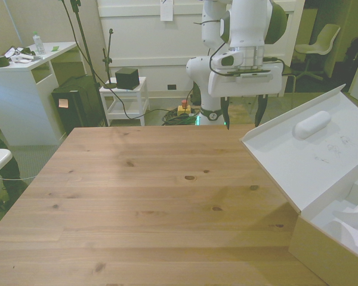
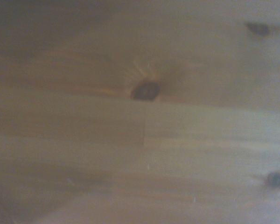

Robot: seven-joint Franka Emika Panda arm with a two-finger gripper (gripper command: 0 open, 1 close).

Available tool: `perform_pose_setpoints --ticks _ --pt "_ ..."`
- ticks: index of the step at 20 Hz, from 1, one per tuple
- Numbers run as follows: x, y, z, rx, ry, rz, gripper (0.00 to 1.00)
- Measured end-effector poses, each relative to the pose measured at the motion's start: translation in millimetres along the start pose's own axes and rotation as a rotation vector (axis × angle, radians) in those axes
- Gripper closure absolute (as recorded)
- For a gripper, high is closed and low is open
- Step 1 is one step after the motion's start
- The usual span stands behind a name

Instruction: Close the box

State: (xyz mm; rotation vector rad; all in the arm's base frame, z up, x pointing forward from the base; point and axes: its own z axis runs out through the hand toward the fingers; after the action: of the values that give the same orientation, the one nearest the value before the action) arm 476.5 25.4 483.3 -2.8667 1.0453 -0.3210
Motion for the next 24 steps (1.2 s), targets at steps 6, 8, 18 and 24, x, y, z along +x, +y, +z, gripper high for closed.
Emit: perform_pose_setpoints --ticks 6,8,18,24 --pt "42 -52 -23 0.001 0.111 -0.126 0.0" --pt "59 -74 -23 0.005 0.123 -0.151 0.0" --pt "115 -174 -74 0.052 0.163 -0.226 0.0" --pt "149 -204 -84 0.058 0.186 -0.242 0.0"
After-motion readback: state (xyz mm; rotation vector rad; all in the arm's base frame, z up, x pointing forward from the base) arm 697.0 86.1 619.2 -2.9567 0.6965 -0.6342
